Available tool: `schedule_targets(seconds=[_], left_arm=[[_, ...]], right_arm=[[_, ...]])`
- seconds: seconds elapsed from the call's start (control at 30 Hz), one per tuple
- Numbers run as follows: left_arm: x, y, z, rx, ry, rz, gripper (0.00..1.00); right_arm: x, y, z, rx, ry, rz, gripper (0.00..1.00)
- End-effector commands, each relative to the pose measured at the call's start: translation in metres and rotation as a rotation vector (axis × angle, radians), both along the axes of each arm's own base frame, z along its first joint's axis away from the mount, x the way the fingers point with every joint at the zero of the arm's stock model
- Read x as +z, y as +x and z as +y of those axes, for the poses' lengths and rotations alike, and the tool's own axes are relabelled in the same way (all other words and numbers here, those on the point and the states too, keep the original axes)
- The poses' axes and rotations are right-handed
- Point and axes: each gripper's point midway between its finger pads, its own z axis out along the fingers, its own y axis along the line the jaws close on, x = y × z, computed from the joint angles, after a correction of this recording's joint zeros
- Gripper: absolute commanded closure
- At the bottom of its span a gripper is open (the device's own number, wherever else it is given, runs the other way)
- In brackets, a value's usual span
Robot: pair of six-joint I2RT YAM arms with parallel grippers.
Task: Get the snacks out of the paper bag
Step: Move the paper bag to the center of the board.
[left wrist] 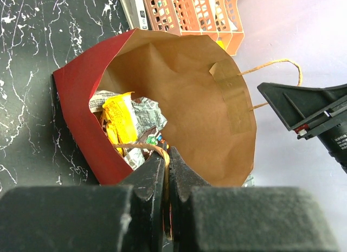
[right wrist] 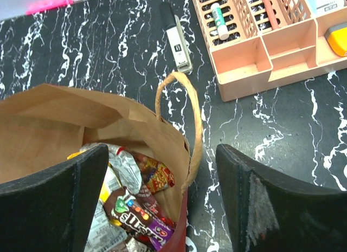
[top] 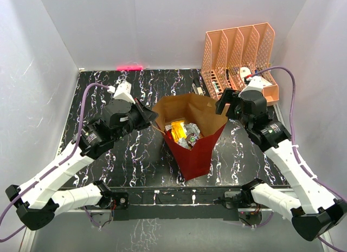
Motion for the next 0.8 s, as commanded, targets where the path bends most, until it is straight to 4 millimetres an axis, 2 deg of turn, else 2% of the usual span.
schedule_targets(seconds=[0.0,0.1,0.33,0.37,0.43,0.47,0.5,0.63,0.73,0.77], left_arm=[[0.026,-0.001,0.002,0.001,-0.081,-0.058,1.00],[0.024,-0.004,0.004,0.003,-0.077,-0.055,1.00],[0.021,-0.007,0.010,0.011,-0.065,-0.050,1.00],[0.020,-0.008,0.011,0.008,-0.061,-0.047,0.99],[0.019,-0.009,0.012,0.004,-0.050,-0.041,0.96],[0.018,-0.010,0.013,0.007,-0.044,-0.039,0.93],[0.018,-0.011,0.015,0.007,-0.039,-0.036,0.89],[0.019,-0.015,0.020,0.004,-0.025,-0.040,0.65],[0.023,-0.019,0.023,-0.006,-0.023,-0.049,0.44],[0.024,-0.020,0.024,-0.006,-0.021,-0.051,0.34]], right_arm=[[0.034,0.015,-0.001,-0.022,0.014,-0.136,0.24],[0.041,0.016,0.002,0.003,0.018,-0.191,0.38],[0.041,0.021,0.002,-0.001,0.008,-0.212,0.55],[0.043,0.021,0.002,-0.002,0.009,-0.222,0.60],[0.052,0.019,0.002,0.007,0.021,-0.250,0.77],[0.060,0.016,0.003,0.019,0.030,-0.273,0.90],[0.068,0.012,0.005,0.041,0.042,-0.299,0.92],[0.093,-0.004,0.005,0.082,0.067,-0.374,0.93],[0.102,-0.012,-0.003,0.059,0.059,-0.382,0.93],[0.105,-0.014,-0.007,0.048,0.056,-0.382,0.93]])
